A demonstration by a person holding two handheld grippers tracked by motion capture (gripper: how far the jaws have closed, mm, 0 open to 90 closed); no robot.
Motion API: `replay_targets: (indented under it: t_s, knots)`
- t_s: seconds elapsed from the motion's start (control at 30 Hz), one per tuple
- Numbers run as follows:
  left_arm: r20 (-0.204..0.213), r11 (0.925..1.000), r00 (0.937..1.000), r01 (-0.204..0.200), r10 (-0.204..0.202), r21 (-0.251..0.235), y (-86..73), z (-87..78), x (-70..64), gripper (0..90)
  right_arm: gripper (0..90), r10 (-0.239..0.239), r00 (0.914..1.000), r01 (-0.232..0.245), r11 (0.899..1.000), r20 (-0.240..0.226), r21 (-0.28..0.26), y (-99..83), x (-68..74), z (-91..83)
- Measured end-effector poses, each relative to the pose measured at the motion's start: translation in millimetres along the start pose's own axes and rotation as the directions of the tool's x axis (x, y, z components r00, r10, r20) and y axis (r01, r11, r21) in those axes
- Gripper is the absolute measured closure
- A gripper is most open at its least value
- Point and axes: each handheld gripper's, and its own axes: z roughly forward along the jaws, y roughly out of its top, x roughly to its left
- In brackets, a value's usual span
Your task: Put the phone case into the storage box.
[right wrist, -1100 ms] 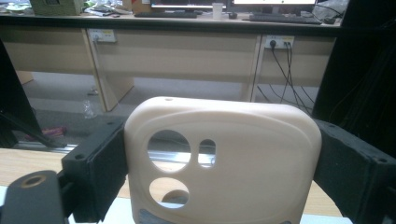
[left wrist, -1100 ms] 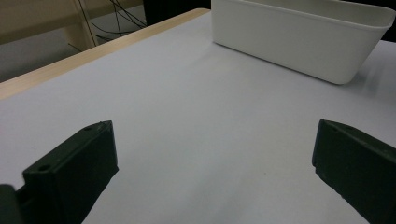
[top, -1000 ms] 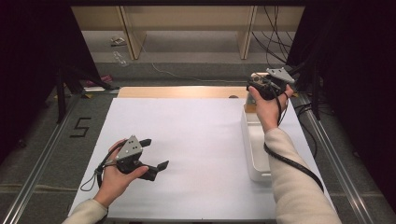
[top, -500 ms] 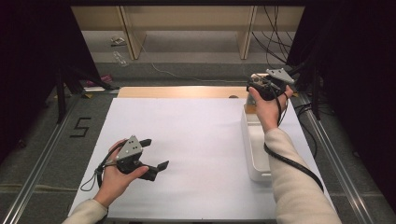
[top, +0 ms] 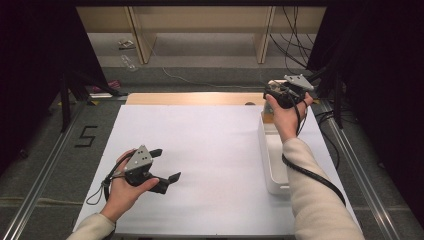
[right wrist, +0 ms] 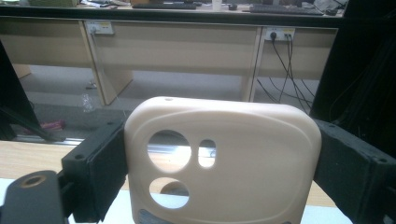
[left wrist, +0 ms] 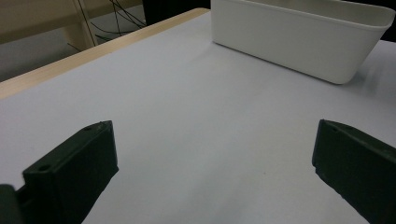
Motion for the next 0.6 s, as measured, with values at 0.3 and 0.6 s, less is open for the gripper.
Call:
replay_targets:
  t_s: [0.3, 0.6]
  knots:
    - [0.001, 1.0000, 1.0000, 0.000, 0.000, 0.000, -0.1, 0.1, 0.1, 0.0, 11.9, -0.002, 1.0000, 0.002, 1.000, 0.001, 0.010, -3.2, 0.6, 2.4]
    - [0.002, 1.0000, 1.0000, -0.001, 0.001, 0.001, -0.3, 0.4, -0.1, 0.0, 11.9, -0.001, 1.0000, 0.001, 1.000, 0.002, 0.019, -5.7, 0.2, 3.9]
